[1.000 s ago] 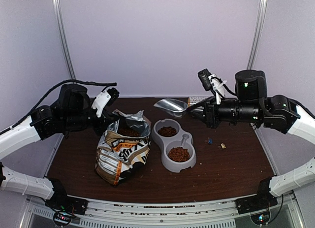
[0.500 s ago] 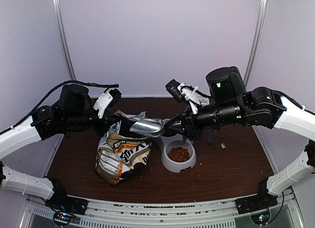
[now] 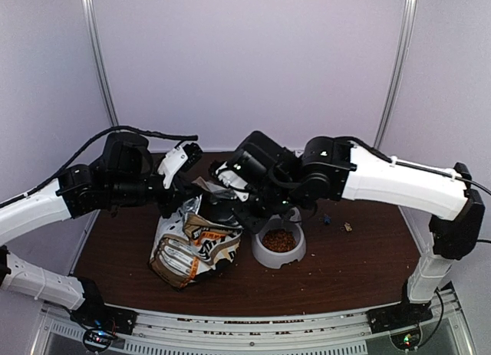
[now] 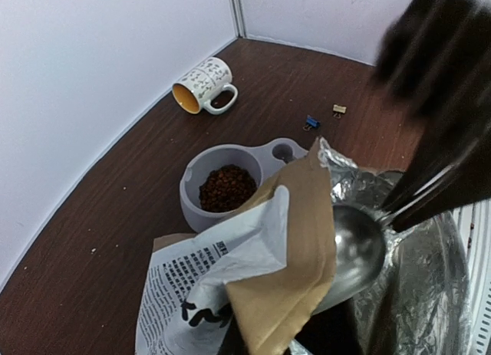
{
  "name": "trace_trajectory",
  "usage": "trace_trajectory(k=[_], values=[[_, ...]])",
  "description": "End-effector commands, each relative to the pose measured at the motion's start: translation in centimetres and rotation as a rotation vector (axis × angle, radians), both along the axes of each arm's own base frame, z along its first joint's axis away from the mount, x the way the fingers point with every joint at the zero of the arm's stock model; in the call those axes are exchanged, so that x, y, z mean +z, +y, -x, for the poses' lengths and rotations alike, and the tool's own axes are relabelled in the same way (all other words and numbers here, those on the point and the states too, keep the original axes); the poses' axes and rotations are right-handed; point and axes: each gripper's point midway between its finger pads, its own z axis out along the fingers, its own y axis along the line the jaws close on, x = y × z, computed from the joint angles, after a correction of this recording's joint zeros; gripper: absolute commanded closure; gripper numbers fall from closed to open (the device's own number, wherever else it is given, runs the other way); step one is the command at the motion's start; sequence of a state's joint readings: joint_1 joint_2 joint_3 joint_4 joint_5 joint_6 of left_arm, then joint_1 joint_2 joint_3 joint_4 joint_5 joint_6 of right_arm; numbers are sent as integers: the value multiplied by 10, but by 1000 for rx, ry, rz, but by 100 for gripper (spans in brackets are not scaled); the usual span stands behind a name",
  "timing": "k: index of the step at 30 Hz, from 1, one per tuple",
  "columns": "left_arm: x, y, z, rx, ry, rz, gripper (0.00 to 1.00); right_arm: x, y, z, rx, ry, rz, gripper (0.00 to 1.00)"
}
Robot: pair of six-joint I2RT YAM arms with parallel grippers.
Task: Serve the pet food
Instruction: Insert the spatula into the pet food bag, then collect the pet food from the pet food bag.
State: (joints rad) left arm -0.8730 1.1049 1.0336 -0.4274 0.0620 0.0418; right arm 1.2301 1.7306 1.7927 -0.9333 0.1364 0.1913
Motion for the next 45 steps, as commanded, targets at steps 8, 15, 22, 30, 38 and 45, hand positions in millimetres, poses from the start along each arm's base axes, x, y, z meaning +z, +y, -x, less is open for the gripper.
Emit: trace_trajectory(k=[8, 15, 22, 30, 38, 45], values=[[2, -28, 9, -106, 28, 43, 100, -115, 36, -19, -58, 41, 190, 100], [-4, -31, 9, -112, 46, 38, 100, -66, 83, 12, 121, 141, -235, 100], [-3, -30, 8, -106, 40, 40, 100, -52, 48, -7, 62, 124, -282, 100], [-4, -27, 3, -76, 30, 28, 100, -87, -27, -57, -177, -156, 256, 100], [-10, -31, 3, -85, 47, 20, 100, -136, 0, -50, -120, -118, 293, 100], [-17, -37, 5, -108, 76, 21, 100, -125, 71, -23, 69, -18, -47, 100]])
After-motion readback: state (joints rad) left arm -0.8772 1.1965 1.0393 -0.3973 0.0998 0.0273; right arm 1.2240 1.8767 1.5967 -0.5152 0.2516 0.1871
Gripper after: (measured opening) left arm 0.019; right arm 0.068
